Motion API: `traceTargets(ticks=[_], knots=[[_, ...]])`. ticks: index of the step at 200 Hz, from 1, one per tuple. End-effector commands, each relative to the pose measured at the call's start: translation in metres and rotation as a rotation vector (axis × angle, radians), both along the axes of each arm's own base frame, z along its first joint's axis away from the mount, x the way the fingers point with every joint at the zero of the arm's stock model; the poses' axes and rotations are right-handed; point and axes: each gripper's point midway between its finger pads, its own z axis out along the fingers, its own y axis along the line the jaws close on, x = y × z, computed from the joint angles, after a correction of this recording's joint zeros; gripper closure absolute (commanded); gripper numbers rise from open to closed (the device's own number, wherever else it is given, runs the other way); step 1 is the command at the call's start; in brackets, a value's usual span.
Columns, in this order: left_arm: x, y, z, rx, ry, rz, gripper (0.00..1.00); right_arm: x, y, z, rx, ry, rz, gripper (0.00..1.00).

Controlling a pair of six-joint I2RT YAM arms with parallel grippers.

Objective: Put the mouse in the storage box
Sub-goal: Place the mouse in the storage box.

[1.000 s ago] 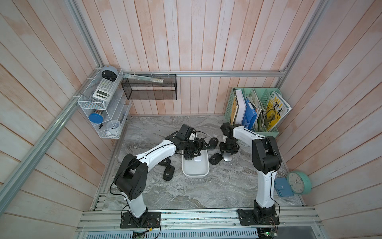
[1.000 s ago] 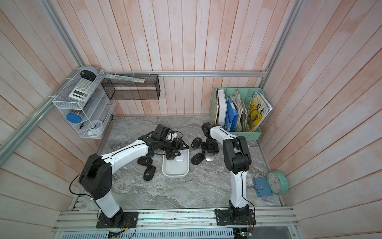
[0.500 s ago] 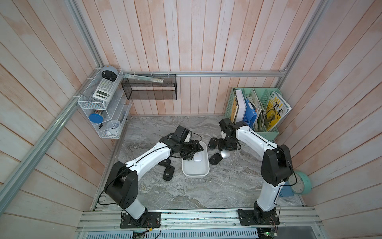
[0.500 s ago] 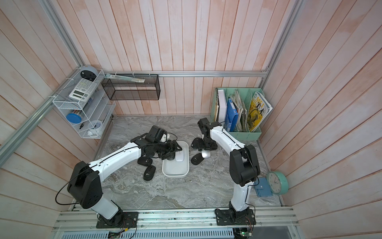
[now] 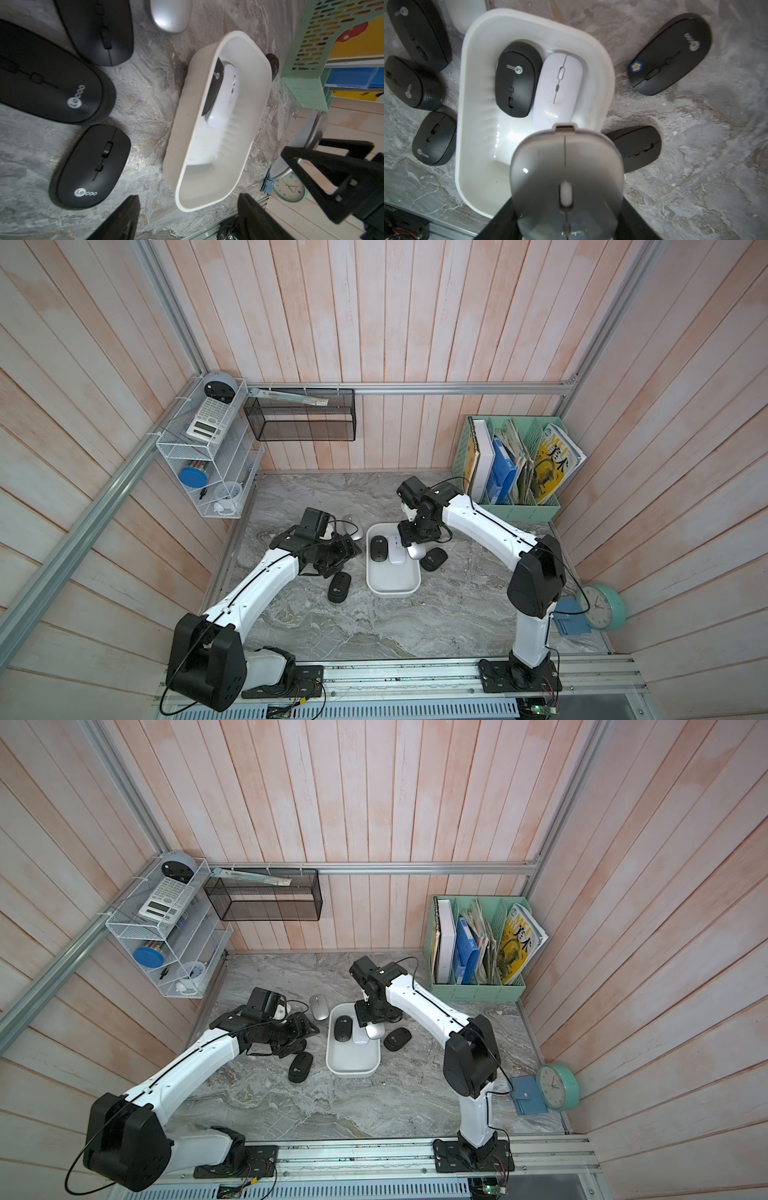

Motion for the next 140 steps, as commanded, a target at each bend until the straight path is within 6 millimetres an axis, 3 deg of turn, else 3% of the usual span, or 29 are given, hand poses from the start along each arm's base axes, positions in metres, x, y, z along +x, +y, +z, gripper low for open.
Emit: traceTargets(ticks=[1,28,71,140], knots=[[-0.014,0.016,-0.012,0.015,0.028,0.005,0.2,-0.019,0.02,-0.013,-0.003,0.067,0.006,0.51],[-0.017,0.032,-0.024,-0.005,0.051,0.078,0.2,-0.034,0.04,-0.023,0.003,0.095,0.031,0.51],[-0.021,0.034,-0.042,-0.052,0.098,0.104,0.2,-0.048,0.062,-0.041,0.009,0.135,0.051,0.51],[-0.027,0.032,-0.039,-0.065,0.094,0.085,0.2,-0.04,0.08,-0.07,0.038,0.149,-0.034,0.51]])
